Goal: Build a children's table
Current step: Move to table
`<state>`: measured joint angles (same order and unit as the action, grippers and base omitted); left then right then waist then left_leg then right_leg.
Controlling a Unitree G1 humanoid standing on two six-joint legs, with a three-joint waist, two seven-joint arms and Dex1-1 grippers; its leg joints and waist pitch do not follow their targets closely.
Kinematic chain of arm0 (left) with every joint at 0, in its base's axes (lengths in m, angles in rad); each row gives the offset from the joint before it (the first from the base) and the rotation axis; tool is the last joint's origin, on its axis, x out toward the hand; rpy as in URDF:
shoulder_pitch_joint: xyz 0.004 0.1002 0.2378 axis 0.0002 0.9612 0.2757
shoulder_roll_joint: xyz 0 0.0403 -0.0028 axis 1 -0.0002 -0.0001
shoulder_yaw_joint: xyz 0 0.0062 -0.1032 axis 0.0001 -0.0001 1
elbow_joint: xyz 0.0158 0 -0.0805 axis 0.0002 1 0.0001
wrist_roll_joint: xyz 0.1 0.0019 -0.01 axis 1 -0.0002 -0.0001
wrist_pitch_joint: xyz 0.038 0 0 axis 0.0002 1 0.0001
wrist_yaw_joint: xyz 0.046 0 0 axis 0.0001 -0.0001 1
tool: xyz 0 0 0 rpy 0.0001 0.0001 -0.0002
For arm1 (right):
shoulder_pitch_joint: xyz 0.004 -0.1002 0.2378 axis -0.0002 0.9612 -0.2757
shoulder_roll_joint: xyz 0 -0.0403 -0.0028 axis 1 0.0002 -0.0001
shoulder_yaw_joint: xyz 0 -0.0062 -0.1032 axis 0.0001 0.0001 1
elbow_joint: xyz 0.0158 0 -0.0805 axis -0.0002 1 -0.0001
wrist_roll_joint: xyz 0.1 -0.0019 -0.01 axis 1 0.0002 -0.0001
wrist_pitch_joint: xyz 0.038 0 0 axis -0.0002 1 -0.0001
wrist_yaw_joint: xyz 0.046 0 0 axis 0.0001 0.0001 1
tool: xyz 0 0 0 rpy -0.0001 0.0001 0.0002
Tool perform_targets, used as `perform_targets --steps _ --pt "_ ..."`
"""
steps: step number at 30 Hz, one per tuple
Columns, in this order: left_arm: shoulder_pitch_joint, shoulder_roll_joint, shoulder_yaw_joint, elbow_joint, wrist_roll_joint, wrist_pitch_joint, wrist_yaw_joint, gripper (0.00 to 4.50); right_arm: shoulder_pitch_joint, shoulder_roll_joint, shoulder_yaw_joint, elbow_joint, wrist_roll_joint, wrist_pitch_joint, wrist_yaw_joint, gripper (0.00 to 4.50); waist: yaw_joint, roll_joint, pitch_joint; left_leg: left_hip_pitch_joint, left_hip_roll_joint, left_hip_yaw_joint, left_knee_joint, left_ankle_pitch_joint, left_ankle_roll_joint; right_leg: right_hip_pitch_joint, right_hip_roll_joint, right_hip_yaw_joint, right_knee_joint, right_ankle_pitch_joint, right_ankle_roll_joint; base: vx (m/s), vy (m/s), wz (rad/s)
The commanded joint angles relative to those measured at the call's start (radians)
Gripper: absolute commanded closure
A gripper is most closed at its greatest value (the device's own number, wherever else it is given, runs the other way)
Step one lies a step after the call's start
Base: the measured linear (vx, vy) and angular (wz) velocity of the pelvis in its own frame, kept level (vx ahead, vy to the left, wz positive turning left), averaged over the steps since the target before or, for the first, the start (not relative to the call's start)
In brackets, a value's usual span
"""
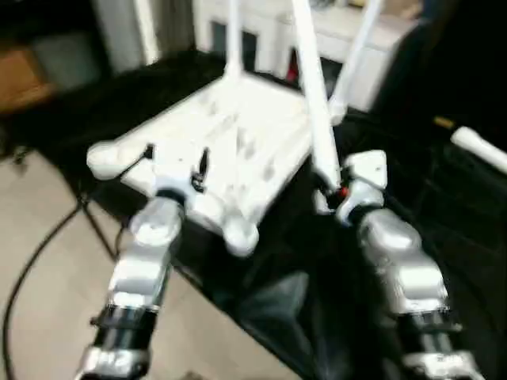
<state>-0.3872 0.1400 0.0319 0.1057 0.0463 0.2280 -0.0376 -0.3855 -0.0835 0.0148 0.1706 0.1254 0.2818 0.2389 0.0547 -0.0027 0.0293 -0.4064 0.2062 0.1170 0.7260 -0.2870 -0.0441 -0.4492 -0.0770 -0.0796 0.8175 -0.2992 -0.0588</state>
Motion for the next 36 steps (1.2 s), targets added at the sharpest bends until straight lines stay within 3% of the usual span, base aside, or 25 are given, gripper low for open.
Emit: perform_targets --steps 1,2,3,4,5,7,9,10,11,12,15,16,17,18,19,20,21,22,30,31,32,33,34,35,36 --pt "-0.009 -0.019 -0.026 0.005 0.003 0.001 -0.002 1.86 -0.001 -0.028 -0.044 -0.010 0.012 0.005 -0.016 2.57 -0.019 0.007 -0.076 0.073 0.101 -0.056 -0.125 0.547 0.504 -0.027 -0.024 0.037 -0.090 0.103 -0.143 -0.098 -0.296 -0.02" --pt "-0.009 -0.019 -0.026 0.005 0.003 0.001 -0.002 1.86 -0.001 -0.028 -0.044 -0.010 0.012 0.005 -0.016 2.57 -0.015 -0.024 -0.071 0.017 -0.007 0.012 -0.077 0.301 0.480 0.023 -0.032 0.026 -0.176 0.218 -0.387 -0.103 -0.292 -0.05" --pt "-0.009 -0.018 -0.028 0.006 0.001 0.001 -0.001 1.86 0.003 -0.027 -0.050 -0.014 0.011 0.008 -0.018 2.57 -0.004 -0.052 -0.075 -0.027 -0.100 0.052 0.035 0.124 0.433 0.059 -0.044 0.052 -0.229 0.236 -0.481 -0.103 -0.302 0.03" --pt "-0.009 -0.018 -0.029 0.006 0.001 0.000 -0.001 1.86 0.004 -0.026 -0.052 -0.016 0.010 0.009 -0.021 2.57 0.019 -0.070 -0.082 -0.039 -0.111 0.066 0.146 -0.148 0.255 0.084 -0.081 0.072 -0.269 0.152 -0.543 -0.103 -0.302 0.03" --pt "-0.008 -0.019 -0.029 0.006 0.000 0.000 -0.001 1.86 0.005 -0.025 -0.054 -0.017 0.008 0.009 -0.023 2.57 0.010 -0.069 -0.064 -0.074 -0.098 0.048 0.157 -0.147 0.143 0.096 -0.106 0.053 -0.260 0.094 -0.445 -0.098 -0.315 -0.02" --pt "-0.008 -0.020 -0.029 0.006 0.000 -0.001 -0.003 1.86 0.005 -0.023 -0.056 -0.018 0.008 0.010 -0.028 2.57 -0.003 -0.034 -0.063 -0.041 -0.080 0.029 0.104 -0.191 0.104 0.102 -0.137 0.063 -0.304 -0.104 -0.314 -0.106 -0.259 -0.06" --pt "-0.010 -0.020 -0.027 0.008 0.001 -0.001 -0.005 1.86 0.005 -0.024 -0.056 -0.018 0.009 0.011 -0.031 2.57 -0.022 0.037 -0.063 0.008 0.012 -0.020 -0.051 -0.055 0.151 0.120 -0.078 -0.018 -0.350 -0.232 -0.050 -0.094 -0.236 -0.08" --pt "-0.010 -0.021 -0.026 0.009 0.001 -0.001 -0.006 1.86 0.005 -0.024 -0.056 -0.018 0.009 0.011 -0.033 2.57 -0.063 0.072 -0.075 0.072 0.265 -0.201 -0.196 0.155 0.282 0.030 -0.016 -0.078 -0.087 -0.194 0.129 -0.090 -0.240 -0.17" --pt "-0.010 -0.021 -0.026 0.009 0.001 0.000 -0.007 1.86 0.005 -0.024 -0.056 -0.018 0.009 0.011 -0.033 2.57 -0.070 0.041 -0.087 0.121 0.236 -0.183 -0.146 0.383 0.329 -0.087 -0.028 -0.032 0.017 -0.206 0.117 -0.093 -0.217 -0.18" --pt "-0.010 -0.021 -0.026 0.009 0.002 0.000 -0.007 1.86 0.006 -0.024 -0.057 -0.019 0.009 0.011 -0.034 2.57 -0.070 0.041 -0.087 0.116 0.198 -0.163 -0.128 0.485 0.362 -0.097 -0.027 -0.009 0.029 -0.136 0.081 -0.101 -0.222 -0.01" --pt "-0.010 -0.023 -0.024 0.008 -0.002 -0.002 -0.007 1.86 0.008 -0.023 -0.059 -0.022 0.009 0.013 -0.036 2.57 -0.061 0.017 -0.080 0.069 0.075 -0.078 -0.138 0.490 0.520 -0.024 -0.008 0.029 -0.087 0.065 -0.114 -0.114 -0.269 -0.06" --pt "-0.009 -0.024 -0.022 0.008 -0.010 -0.001 -0.004 1.86 0.009 -0.020 -0.062 -0.023 0.006 0.015 -0.036 2.57 -0.035 -0.070 -0.087 -0.044 -0.121 0.035 0.024 0.148 0.446 0.099 -0.071 0.075 -0.240 0.229 -0.343 -0.119 -0.309 -0.12" --pt "-0.008 -0.024 -0.021 0.008 -0.014 0.000 -0.005 1.86 0.009 -0.018 -0.063 -0.024 0.006 0.016 -0.037 2.57 -0.005 -0.075 -0.086 -0.055 -0.123 0.053 0.082 -0.005 0.352 0.114 -0.117 0.092 -0.276 0.187 -0.367 -0.118 -0.315 -0.07" --pt "-0.008 -0.025 -0.020 0.008 -0.015 0.000 -0.006 1.86 0.009 -0.017 -0.064 -0.025 0.006 0.017 -0.038 2.57 0.001 -0.065 -0.078 -0.038 -0.117 0.050 0.085 -0.037 0.244 0.093 -0.124 0.085 -0.287 0.120 -0.328 -0.126 -0.294 -0.02" --pt "-0.008 -0.025 -0.020 0.008 -0.015 0.000 -0.006 1.86 0.010 -0.017 -0.063 -0.026 0.006 0.017 -0.039 2.57 0.010 -0.056 -0.061 -0.044 -0.092 0.027 0.035 0.005 0.098 0.094 -0.146 0.085 -0.277 0.054 -0.168 -0.126 -0.294 -0.02" --pt "-0.008 -0.025 -0.019 0.008 -0.015 0.000 -0.007 1.86 0.011 -0.016 -0.063 -0.027 0.007 0.018 -0.041 2.57 0.007 -0.049 -0.049 -0.026 -0.065 0.010 -0.024 -0.004 0.056 0.097 -0.167 0.095 -0.296 -0.123 -0.013 -0.120 -0.236 -0.09" --pt "-0.008 -0.025 -0.018 0.008 -0.016 0.000 -0.008 1.86 0.013 -0.016 -0.062 -0.029 0.008 0.019 -0.043 2.57 0.005 -0.035 -0.046 -0.016 -0.048 -0.003 -0.049 -0.011 0.058 0.102 -0.173 0.099 -0.306 -0.219 0.037 -0.126 -0.198 -0.18" --pt "-0.008 -0.025 -0.016 0.008 -0.017 0.001 -0.010 1.86 0.015 -0.015 -0.060 -0.031 0.009 0.019 -0.045 2.57 -0.006 -0.017 -0.048 -0.010 -0.029 -0.014 -0.125 -0.049 0.055 0.105 -0.099 0.044 -0.311 -0.386 0.149 -0.126 -0.198 -0.18" --pt "-0.006 -0.024 -0.015 0.008 -0.021 0.005 -0.014 1.86 0.022 -0.009 -0.063 -0.040 0.008 0.027 -0.049 2.57 -0.033 0.012 -0.024 0.062 0.034 -0.001 -0.181 -0.276 0.029 0.107 -0.068 -0.061 -0.385 -0.451 0.092 -0.086 -0.075 0.01" --pt "-0.007 -0.023 -0.015 0.009 -0.023 0.005 -0.015 1.86 0.022 -0.009 -0.064 -0.039 0.007 0.028 -0.050 2.57 -0.027 0.043 -0.011 0.046 0.130 -0.039 -0.269 -0.521 0.016 0.153 -0.053 -0.046 -0.257 -0.291 0.069 -0.068 0.002 -0.03" --pt "-0.007 -0.022 -0.015 0.010 -0.023 0.005 -0.015 1.86 0.021 -0.009 -0.064 -0.039 0.007 0.028 -0.050 2.57 -0.006 0.051 -0.002 0.011 0.156 -0.035 -0.322 -0.621 0.000 0.172 -0.044 -0.025 -0.134 -0.170 0.039 -0.108 -0.012 0.07" --pt "-0.007 -0.022 -0.015 0.011 -0.023 0.004 -0.015 1.86 0.021 -0.011 -0.065 -0.038 0.008 0.028 -0.050 2.57 0.015 0.038 0.000 0.009 0.151 -0.011 -0.331 -0.655 0.006 0.157 -0.037 0.001 -0.106 -0.090 0.033 -0.011 -0.095 0.26" --pt "-0.009 -0.022 -0.014 0.012 -0.022 0.005 -0.015 1.86 0.019 -0.011 -0.066 -0.036 0.008 0.028 -0.050 2.57 0.004 -0.055 -0.022 0.116 0.002 0.059 -0.155 -0.467 -0.030 0.038 -0.057 0.082 -0.267 -0.479 0.079 -0.011 -0.095 0.26" --pt "-0.009 -0.022 -0.014 0.013 -0.022 0.005 -0.015 1.86 0.019 -0.011 -0.067 -0.035 0.008 0.028 -0.050 2.57 0.016 -0.037 -0.006 0.123 -0.029 0.052 -0.068 -0.285 -0.022 0.017 -0.135 0.085 -0.346 -0.779 0.107 0.050 -0.115 0.12" --pt "-0.010 -0.022 -0.014 0.014 -0.022 0.007 -0.015 1.86 0.017 -0.012 -0.067 -0.034 0.008 0.028 -0.051 2.57 0.030 -0.047 -0.010 0.076 -0.023 0.049 -0.058 -0.121 -0.007 0.039 -0.140 0.117 -0.354 -0.909 0.160 0.034 -0.061 -0.13"
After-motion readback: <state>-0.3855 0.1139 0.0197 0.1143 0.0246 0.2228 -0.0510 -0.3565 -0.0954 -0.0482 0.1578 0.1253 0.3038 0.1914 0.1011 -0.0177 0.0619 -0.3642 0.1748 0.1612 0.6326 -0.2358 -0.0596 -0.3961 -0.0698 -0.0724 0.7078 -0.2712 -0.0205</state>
